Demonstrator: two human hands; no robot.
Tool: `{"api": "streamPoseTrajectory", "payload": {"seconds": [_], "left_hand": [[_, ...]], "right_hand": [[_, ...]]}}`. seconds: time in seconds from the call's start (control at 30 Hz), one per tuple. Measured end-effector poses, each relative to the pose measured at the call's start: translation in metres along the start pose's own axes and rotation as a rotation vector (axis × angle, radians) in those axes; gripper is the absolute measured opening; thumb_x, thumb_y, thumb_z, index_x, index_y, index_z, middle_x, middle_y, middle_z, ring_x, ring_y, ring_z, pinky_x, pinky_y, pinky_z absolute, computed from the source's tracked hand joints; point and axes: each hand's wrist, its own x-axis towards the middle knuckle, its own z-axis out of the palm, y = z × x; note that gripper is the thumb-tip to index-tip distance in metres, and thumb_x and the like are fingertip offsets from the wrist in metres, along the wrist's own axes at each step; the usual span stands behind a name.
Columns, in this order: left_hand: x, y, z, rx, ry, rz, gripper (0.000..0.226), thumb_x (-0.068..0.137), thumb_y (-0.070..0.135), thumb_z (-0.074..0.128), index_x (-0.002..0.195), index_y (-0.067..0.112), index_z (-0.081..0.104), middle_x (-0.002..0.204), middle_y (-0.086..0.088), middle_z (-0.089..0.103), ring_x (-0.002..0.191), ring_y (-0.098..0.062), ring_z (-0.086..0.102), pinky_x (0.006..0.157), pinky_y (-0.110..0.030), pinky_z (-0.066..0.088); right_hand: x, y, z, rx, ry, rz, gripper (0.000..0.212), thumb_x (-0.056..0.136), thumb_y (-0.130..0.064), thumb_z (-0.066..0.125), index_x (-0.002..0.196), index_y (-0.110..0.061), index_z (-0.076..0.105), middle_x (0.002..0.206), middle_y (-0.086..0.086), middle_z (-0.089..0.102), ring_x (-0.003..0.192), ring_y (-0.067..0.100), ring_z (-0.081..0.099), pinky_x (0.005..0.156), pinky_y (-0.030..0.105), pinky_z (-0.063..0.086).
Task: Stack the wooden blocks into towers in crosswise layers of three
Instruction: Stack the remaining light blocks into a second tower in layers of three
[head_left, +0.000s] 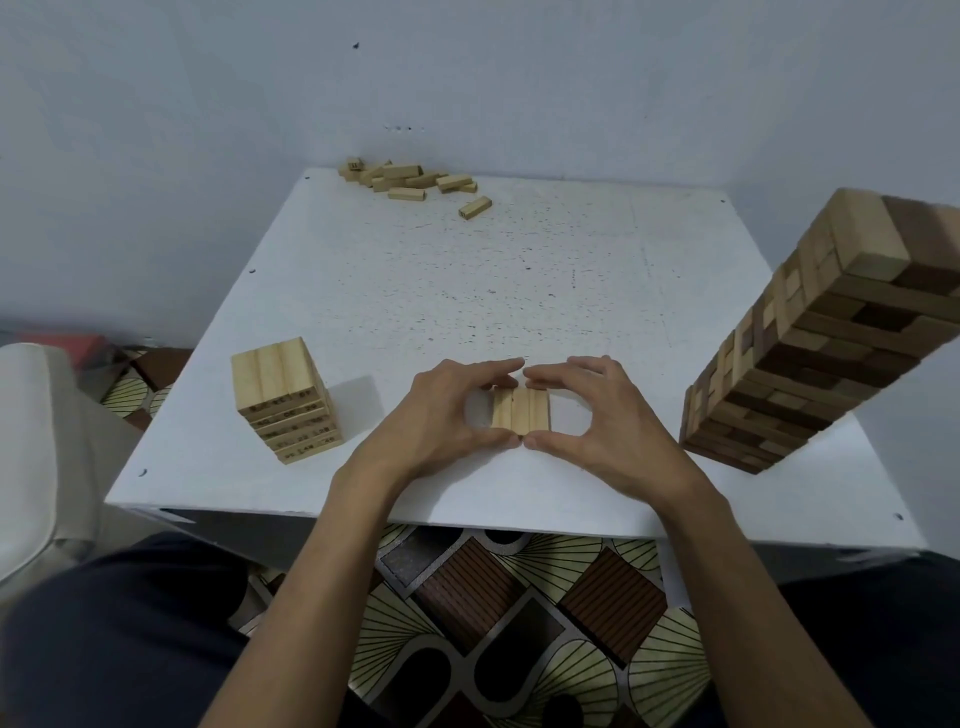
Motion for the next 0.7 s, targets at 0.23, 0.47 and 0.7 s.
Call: {"api": "streamPoseTrajectory", "payload": {"seconds": [0.23, 0.47, 0.7], "left_hand": [[-0.02, 0.016, -0.016, 0.049, 0.039, 0.012, 0.081, 0.08, 0.044, 0.077, 0.15, 0.035, 0.037, 0.131, 0.022, 0.058, 0.119, -0.004, 0.045, 0.108, -0.035, 0.033], [-0.053, 0.037, -0.048, 0.1, 0.164, 0.045, 0.086, 0.082, 0.046, 0.074, 0.152, 0.037, 0.025, 0.134, 0.025, 0.054, 0.124, -0.003, 0.041, 0.105, -0.024, 0.026], [-0.086, 0.029, -0.088, 0.097, 0.28, -0.026, 0.088, 0.08, 0.047, 0.074, 0.151, 0.042, 0.023, 0.132, 0.028, 0.054, 0.121, 0.004, 0.039, 0.097, -0.013, 0.027]], "right_hand": [[-0.009, -0.02, -0.015, -0.01, 0.018, -0.066, 0.065, 0.078, -0.034, 0.081, 0.135, -0.043, 0.051, 0.116, -0.037, 0.054, 0.127, -0.002, 0.032, 0.091, 0.006, 0.028], [-0.013, -0.065, -0.04, -0.04, -0.017, -0.184, 0.066, 0.075, -0.044, 0.078, 0.133, -0.05, 0.047, 0.119, -0.034, 0.057, 0.124, -0.005, 0.035, 0.092, 0.006, 0.027], [0.012, -0.114, -0.034, -0.079, -0.096, -0.332, 0.067, 0.076, -0.047, 0.077, 0.134, -0.053, 0.044, 0.12, -0.035, 0.056, 0.12, -0.004, 0.037, 0.088, 0.011, 0.029]]}}
